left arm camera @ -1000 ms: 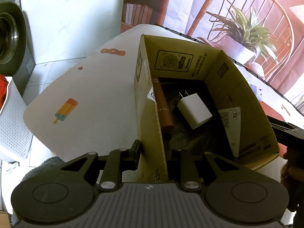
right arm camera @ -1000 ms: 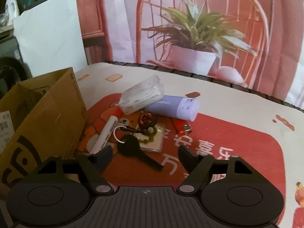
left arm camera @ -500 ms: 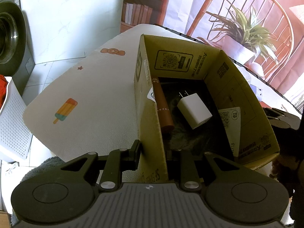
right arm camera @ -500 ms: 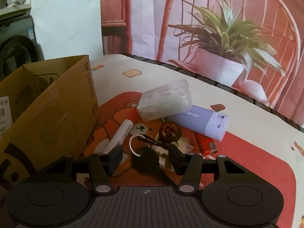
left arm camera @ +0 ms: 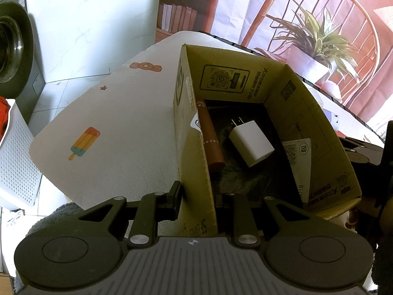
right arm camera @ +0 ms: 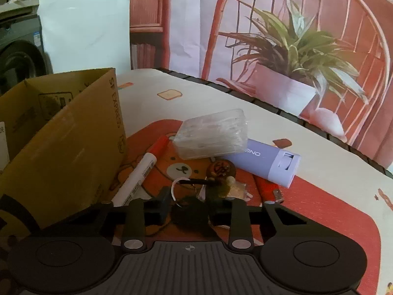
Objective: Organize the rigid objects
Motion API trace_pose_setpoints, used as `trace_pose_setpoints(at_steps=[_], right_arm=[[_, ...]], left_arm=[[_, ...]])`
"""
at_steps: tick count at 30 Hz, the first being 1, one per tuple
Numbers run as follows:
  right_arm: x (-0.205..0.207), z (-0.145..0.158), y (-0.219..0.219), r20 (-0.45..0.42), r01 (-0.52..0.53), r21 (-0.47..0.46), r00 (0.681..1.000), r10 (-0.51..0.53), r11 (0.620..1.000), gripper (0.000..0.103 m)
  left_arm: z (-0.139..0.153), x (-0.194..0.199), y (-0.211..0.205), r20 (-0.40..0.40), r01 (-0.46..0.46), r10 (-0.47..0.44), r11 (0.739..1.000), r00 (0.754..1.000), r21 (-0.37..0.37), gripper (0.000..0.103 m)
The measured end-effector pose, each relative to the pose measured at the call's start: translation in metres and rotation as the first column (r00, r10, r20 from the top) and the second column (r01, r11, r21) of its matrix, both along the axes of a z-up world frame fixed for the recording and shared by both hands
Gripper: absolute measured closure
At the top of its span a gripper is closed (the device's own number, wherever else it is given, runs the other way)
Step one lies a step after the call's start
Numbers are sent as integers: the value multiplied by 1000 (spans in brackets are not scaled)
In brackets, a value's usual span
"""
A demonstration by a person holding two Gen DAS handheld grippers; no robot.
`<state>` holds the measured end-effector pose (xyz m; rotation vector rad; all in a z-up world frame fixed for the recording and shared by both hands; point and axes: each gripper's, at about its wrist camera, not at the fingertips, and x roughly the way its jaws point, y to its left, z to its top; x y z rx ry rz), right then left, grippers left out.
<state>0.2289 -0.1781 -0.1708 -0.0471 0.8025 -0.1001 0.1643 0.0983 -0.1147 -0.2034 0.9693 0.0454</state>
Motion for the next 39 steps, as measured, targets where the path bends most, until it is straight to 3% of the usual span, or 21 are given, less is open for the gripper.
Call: trace_pose_setpoints(at_steps=[13,19,34,38,39], right_arm=[[-41,15,-9,7,41,86,999,-42,995,100],[-54,16,-26,-3,109,122,994,-110,986,100],[-41,10,-20,-13,83,92,997,-82,992,88],[-38,9,-21,-12,85,101,996,-84,991,89],[-38,9,-21,-8,88,106,996,-88,990,94]], left_arm=[[0,0,0,4,1,-1,1000,1000,1,79],[-1,0,-1,4,0,0,1000,1000,2,79],[-1,0,-1,9,0,0,1000,1000,2,79],[-1,0,-1,9,0,0,1000,1000,2,79],[-1,0,-1,9,0,0,1000,1000,2,79]])
